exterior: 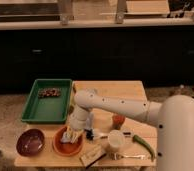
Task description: Wipe red bowl with towel
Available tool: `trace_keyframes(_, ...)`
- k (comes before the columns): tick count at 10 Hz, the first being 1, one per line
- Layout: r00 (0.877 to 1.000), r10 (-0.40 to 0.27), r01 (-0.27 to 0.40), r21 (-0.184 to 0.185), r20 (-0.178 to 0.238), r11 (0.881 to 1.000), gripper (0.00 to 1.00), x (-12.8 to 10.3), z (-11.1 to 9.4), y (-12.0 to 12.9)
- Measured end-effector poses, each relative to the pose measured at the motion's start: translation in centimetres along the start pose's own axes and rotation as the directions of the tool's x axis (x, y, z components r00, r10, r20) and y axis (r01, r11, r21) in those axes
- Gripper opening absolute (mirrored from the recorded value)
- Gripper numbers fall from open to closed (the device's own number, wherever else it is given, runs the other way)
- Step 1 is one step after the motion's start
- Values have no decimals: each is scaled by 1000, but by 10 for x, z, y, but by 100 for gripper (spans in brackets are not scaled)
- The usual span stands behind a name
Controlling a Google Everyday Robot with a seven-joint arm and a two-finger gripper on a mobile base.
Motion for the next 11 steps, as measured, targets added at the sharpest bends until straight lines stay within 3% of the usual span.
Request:
trace_keyframes(3,996,-80,81,-10,26,997,1,-22,13,-23)
trace_keyframes(5,993,-115,116,-15,39,993,1,-34,16,-24)
trace_keyframes(8,988,-142,143,-23,54,989,1,-51,18,-6)
trace_keyframes(11,990,-121,123,-29,67,992,1,-53,19,21)
